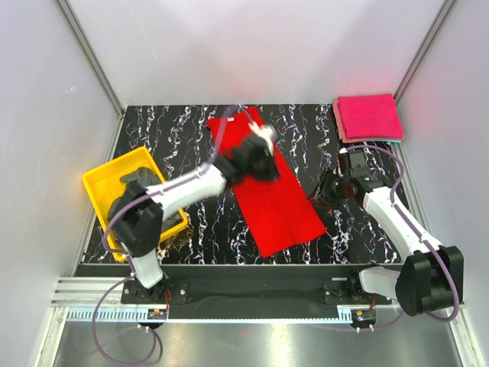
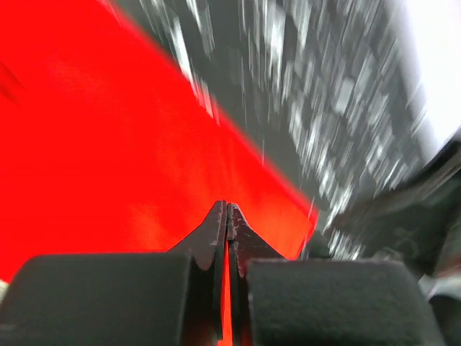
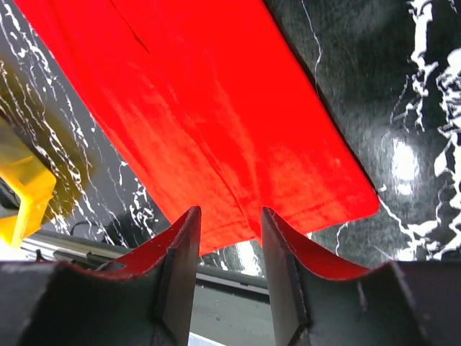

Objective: Fold and stack the t-shirts
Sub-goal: Fold the tshirt

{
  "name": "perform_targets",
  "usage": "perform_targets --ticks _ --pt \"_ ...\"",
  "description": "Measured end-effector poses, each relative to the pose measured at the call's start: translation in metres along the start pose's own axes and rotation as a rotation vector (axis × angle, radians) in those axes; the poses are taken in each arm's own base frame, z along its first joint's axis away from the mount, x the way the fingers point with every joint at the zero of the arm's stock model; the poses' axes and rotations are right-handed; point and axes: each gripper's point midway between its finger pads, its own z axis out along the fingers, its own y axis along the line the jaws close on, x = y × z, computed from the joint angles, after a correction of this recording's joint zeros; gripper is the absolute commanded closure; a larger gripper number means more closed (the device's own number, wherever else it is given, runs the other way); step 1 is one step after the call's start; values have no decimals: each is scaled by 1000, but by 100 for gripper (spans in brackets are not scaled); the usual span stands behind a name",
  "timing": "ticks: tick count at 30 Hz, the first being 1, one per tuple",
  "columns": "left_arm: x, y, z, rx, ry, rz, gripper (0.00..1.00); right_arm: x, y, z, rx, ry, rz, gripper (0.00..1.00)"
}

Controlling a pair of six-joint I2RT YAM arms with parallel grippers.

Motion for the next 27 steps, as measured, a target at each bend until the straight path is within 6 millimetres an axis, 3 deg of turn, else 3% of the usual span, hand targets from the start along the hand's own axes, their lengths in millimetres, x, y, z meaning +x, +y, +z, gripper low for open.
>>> perform_targets --ticks 4,7,14,22,27 --pt "121 -10 0 -89 228 81 100 2 2 -17 -6 -30 -6 54" --pt "166 -3 -3 -176 312 101 100 -3 4 -35 0 -76 -14 54" --pt "217 34 -7 -312 384 59 100 -13 16 -62 -29 -146 -30 53" --pt "222 52 -26 -343 329 -27 100 -4 13 -61 -23 -110 -21 53" --pt "223 94 -63 -405 312 -105 100 23 -3 -37 -3 -4 2 52"
